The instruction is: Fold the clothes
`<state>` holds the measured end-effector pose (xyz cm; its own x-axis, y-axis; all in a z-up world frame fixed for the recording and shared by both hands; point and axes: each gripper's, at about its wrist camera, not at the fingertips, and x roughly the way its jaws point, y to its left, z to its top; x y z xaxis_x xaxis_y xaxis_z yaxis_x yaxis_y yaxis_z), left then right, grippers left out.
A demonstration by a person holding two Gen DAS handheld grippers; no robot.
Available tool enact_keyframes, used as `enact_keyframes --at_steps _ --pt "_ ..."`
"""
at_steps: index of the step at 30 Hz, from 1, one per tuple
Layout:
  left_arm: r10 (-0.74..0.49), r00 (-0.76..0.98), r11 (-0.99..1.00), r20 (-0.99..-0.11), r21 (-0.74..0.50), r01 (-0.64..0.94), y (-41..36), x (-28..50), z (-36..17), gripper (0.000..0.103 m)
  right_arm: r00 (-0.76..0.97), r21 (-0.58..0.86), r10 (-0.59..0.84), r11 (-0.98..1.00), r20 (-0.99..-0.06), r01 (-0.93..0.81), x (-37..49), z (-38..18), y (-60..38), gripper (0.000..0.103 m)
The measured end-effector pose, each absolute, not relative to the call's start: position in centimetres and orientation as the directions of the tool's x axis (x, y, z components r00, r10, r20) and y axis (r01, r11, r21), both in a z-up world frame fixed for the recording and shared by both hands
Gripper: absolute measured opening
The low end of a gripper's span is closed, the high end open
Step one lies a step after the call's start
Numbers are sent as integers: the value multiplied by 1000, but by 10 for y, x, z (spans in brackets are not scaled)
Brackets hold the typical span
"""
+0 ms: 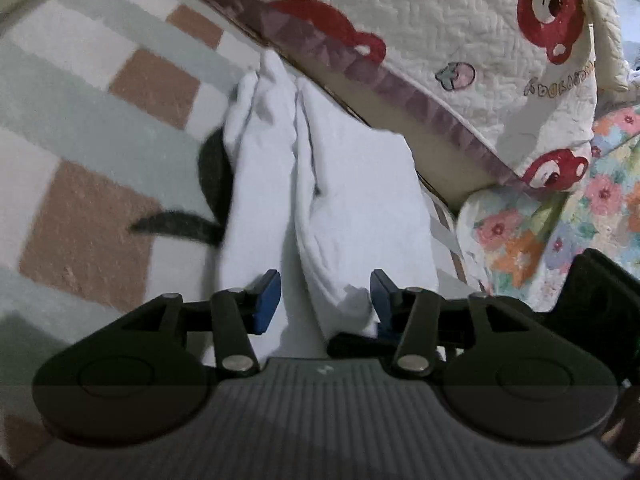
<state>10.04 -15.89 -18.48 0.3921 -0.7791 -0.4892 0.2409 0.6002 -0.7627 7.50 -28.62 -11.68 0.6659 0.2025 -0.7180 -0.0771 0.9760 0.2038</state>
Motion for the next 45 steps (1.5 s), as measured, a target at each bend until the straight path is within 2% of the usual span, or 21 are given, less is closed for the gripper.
enact_keyframes --at_steps 2,4,5,7,8,14,15,16,19,22,27,28,29,31,33,34,35,37,41,43,45 --pt "-796 379 577 -472 -782 238 -163 99 -188 47 667 175 169 983 -726 -58 64 -116 -286 12" --pt "-783 375 603 -496 -755 258 -169 99 -187 47 668 146 135 988 -732 -39 52 -115 -286 14" --pt "-772 376 621 -513 -735 272 -172 97 -186 46 668 132 118 991 -735 -30 47 -114 -286 20" --pt "-753 382 649 -535 -700 299 -174 94 -185 46 667 102 83 995 -740 -11 35 -113 -286 41" --pt "-749 386 654 -538 -692 304 -174 93 -185 46 667 88 66 996 -742 -1 30 -113 -286 42" --pt "-730 396 679 -556 -650 340 -175 89 -187 44 631 1 -67 994 -772 107 -1 -117 -298 42" --pt "-739 374 672 -560 -649 355 -176 90 -186 39 623 -8 -82 993 -778 121 -3 -121 -302 42" --pt "-744 355 668 -566 -645 371 -178 89 -186 14 613 -18 -97 991 -784 134 -4 -124 -305 42" --pt "-721 354 692 -596 -597 406 -184 86 -180 13 587 -116 -154 988 -795 102 -5 -143 -303 42" --pt "-704 370 709 -606 -576 407 -185 84 -178 14 575 -135 -155 988 -803 78 -8 -162 -300 40" --pt "-717 373 697 -589 -628 348 -180 94 -182 19 641 -84 -165 984 -749 155 -10 -162 -310 40" --pt "-727 363 685 -582 -650 329 -180 99 -184 25 659 -45 -146 985 -738 168 -11 -162 -314 40" --pt "-750 345 658 -564 -689 304 -180 105 -188 40 682 21 -111 983 -722 182 -15 -161 -318 41" --pt "-788 322 603 -524 -764 231 -177 116 -196 48 721 137 -57 969 -690 207 -20 -162 -325 40" --pt "-774 355 619 -524 -746 247 -179 118 -187 44 716 152 -69 959 -695 239 -21 -168 -330 37" --pt "-754 386 645 -531 -710 283 -181 116 -178 31 716 149 -69 960 -694 237 -21 -170 -328 35" --pt "-735 417 669 -535 -672 316 -183 114 -169 11 717 138 -73 963 -693 231 -20 -172 -326 34" --pt "-695 479 715 -537 -589 377 -187 110 -150 9 726 78 -95 976 -682 201 -16 -172 -318 32" --pt "-619 597 785 -510 -411 463 -192 101 -113 8 769 -17 -140 986 -624 166 -15 -170 -307 21" --pt "-616 610 786 -498 -446 429 -180 92 -106 8 770 -1 -141 984 -622 179 -15 -170 -309 20" --pt "-564 590 824 -577 -438 359 -178 87 -130 8 762 12 -134 983 -634 184 -14 -173 -309 16"
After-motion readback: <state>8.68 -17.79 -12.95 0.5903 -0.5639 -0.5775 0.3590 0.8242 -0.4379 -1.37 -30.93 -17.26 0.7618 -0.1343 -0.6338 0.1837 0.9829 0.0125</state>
